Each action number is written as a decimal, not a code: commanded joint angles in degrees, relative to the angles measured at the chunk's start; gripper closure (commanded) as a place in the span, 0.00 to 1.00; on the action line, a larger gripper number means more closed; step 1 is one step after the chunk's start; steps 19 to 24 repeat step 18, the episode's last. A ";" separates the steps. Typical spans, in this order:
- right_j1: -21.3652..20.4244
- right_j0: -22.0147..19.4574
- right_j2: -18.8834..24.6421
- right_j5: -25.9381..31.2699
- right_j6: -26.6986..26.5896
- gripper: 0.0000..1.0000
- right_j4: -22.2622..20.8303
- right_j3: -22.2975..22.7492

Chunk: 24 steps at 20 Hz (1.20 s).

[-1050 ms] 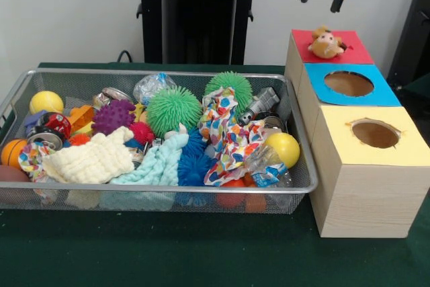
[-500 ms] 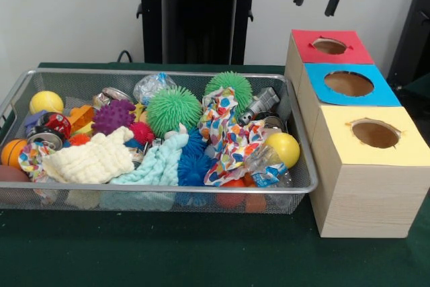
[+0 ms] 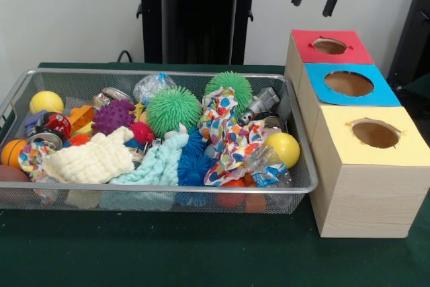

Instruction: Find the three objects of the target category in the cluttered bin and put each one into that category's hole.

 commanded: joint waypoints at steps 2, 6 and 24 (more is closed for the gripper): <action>-0.50 -6.01 5.95 -11.36 5.97 0.00 -0.76 8.13; -2.38 -10.00 6.77 -15.64 3.34 0.00 -3.26 12.50; -4.08 -17.06 10.04 -16.78 1.37 0.00 -5.57 14.96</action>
